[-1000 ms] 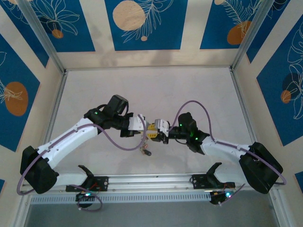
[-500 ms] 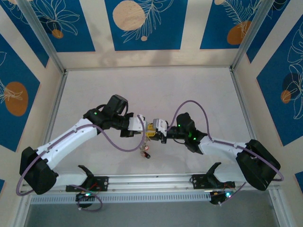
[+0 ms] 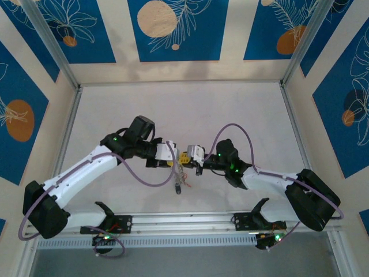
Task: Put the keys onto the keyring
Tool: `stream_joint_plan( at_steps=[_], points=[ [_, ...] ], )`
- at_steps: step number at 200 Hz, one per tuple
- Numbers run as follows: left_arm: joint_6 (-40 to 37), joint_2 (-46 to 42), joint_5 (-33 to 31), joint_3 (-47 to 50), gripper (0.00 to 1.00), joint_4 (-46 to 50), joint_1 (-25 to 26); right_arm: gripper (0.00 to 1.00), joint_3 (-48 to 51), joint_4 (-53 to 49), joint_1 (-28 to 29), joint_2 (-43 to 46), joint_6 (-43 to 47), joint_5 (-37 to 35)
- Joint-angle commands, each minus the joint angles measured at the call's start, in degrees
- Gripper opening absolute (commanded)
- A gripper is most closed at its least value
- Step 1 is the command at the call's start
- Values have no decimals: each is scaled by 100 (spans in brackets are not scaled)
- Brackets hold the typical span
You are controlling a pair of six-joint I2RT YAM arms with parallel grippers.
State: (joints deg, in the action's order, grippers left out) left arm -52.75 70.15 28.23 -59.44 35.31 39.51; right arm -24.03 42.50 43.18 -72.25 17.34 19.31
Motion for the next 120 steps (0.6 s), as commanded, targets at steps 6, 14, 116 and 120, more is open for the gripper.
stream_joint_plan(
  at_steps=[6,14,116,120],
  points=[
    [-115,-406,432,336,40,-181,-15,0,233,780,-44,259,-95,-38],
    [-52,-453,464,417,40,-289,-13,0,287,869,-66,289,-140,6],
    [529,-670,570,1030,37,-1626,-13,0,448,1212,-143,301,-430,353],
    [529,-662,574,1031,36,-1640,-15,0,446,1220,-143,295,-441,361]
  ],
)
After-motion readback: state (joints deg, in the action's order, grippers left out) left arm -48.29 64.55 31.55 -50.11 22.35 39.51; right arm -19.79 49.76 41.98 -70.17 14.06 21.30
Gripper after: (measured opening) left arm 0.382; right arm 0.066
